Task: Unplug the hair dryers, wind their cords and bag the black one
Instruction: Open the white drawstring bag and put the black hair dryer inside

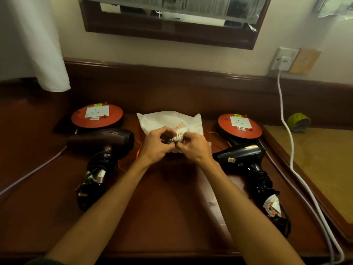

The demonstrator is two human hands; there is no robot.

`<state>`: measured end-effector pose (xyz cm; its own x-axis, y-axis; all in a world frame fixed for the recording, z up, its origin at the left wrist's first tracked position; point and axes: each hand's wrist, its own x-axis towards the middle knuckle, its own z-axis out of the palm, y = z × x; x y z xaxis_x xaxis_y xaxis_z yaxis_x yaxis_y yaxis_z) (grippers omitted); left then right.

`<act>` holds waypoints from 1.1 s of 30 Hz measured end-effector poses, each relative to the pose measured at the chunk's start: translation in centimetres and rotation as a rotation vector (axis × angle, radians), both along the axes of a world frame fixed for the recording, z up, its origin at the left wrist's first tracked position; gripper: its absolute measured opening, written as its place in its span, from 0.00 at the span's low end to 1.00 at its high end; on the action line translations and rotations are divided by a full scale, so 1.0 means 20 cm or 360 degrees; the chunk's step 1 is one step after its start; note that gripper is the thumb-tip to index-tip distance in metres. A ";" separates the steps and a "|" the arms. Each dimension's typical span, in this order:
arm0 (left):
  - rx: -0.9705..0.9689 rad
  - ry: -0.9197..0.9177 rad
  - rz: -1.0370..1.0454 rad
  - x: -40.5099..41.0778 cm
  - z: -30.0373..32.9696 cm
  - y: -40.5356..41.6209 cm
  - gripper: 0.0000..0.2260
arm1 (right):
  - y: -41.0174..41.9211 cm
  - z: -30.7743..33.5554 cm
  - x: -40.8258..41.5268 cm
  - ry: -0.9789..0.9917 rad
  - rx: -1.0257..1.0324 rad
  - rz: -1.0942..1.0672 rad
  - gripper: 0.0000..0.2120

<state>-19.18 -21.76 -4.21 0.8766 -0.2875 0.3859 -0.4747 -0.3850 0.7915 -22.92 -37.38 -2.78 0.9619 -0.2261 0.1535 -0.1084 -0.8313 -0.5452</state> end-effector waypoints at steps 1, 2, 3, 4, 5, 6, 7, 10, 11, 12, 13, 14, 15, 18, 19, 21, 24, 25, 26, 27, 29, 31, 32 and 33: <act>-0.0011 -0.0007 0.0027 0.02 0.03 0.00 0.12 | 0.01 0.02 0.01 -0.0041 0.0080 -0.0013 0.09; 0.0006 -0.0027 0.0089 0.03 0.05 -0.01 0.11 | 0.02 0.03 0.03 -0.0087 0.0145 -0.0043 0.09; 0.0034 -0.0050 0.0178 0.03 0.08 -0.03 0.10 | 0.03 0.04 0.03 -0.0128 0.0175 -0.0069 0.10; 0.0065 -0.0068 0.0282 0.04 0.10 -0.05 0.09 | 0.04 0.05 0.04 -0.0162 0.0160 -0.0093 0.11; 0.0087 -0.0075 0.0376 0.05 0.11 -0.06 0.09 | 0.04 0.06 0.05 -0.0181 0.0123 -0.0131 0.12; 0.0107 -0.0075 0.0473 0.06 0.12 -0.07 0.08 | 0.04 0.07 0.05 -0.0197 0.0091 -0.0182 0.13; 0.0120 -0.0073 0.0565 0.07 0.12 -0.07 0.06 | 0.03 0.08 0.06 -0.0211 0.0084 -0.0234 0.13; 0.0094 -0.0039 0.0673 0.10 0.12 -0.08 0.05 | 0.00 0.09 0.06 -0.0206 0.0111 -0.0283 0.13; 0.0099 -0.0041 0.0661 0.10 0.13 -0.07 0.04 | -0.01 0.10 0.06 -0.0192 0.0109 -0.0263 0.14; 0.0119 -0.0054 0.0635 0.10 0.13 -0.07 0.04 | -0.03 0.10 0.07 -0.0193 0.0092 -0.0238 0.15; 0.0146 -0.0083 0.0599 0.09 0.14 -0.06 0.04 | -0.05 0.11 0.07 -0.0204 0.0055 -0.0213 0.15; 0.0188 -0.0120 0.0553 0.09 0.14 -0.04 0.04 | -0.07 0.12 0.08 -0.0220 -0.0004 -0.0186 0.15; 0.0247 -0.0154 0.0506 0.10 0.15 -0.02 0.04 | -0.10 0.13 0.07 -0.0238 -0.0079 -0.0162 0.14; 0.0393 -0.0213 0.0447 0.13 0.21 0.04 0.06 | -0.17 0.20 0.07 -0.0338 -0.0305 -0.0158 0.06; 0.0399 -0.0240 0.0470 0.14 0.24 0.06 0.07 | -0.19 0.22 0.07 -0.0380 -0.0322 -0.0179 0.05; 0.0352 -0.0325 0.0563 0.17 0.30 0.07 0.07 | -0.21 0.25 0.08 -0.0460 -0.0213 -0.0158 0.04; 0.0119 -0.0312 0.0673 0.18 0.36 0.05 0.05 | -0.19 0.29 0.08 -0.0602 0.0014 0.0035 0.07; 0.0094 -0.0291 0.0676 0.18 0.38 0.03 0.04 | -0.18 0.30 0.07 -0.0636 0.0018 0.0082 0.06; 0.0129 -0.0291 0.0647 0.18 0.38 0.02 0.04 | -0.17 0.30 0.07 -0.0652 -0.0008 0.0107 0.03; 0.0204 -0.0308 0.0594 0.18 0.38 0.02 0.03 | -0.18 0.30 0.07 -0.0658 -0.0048 0.0114 0.02; 0.0396 -0.0342 0.0496 0.20 0.38 0.07 0.03 | -0.23 0.31 0.08 -0.0630 -0.0188 0.0100 0.02; 0.0599 -0.0354 0.0496 0.23 0.38 0.13 0.05 | -0.31 0.31 0.07 -0.0565 -0.0367 0.0060 0.01; 0.0685 -0.0359 0.0539 0.24 0.39 0.15 0.06 | -0.35 0.31 0.07 -0.0534 -0.0436 0.0034 0.01; 0.0731 -0.0347 0.0597 0.24 0.40 0.17 0.07 | -0.36 0.31 0.06 -0.0504 -0.0468 0.0011 0.01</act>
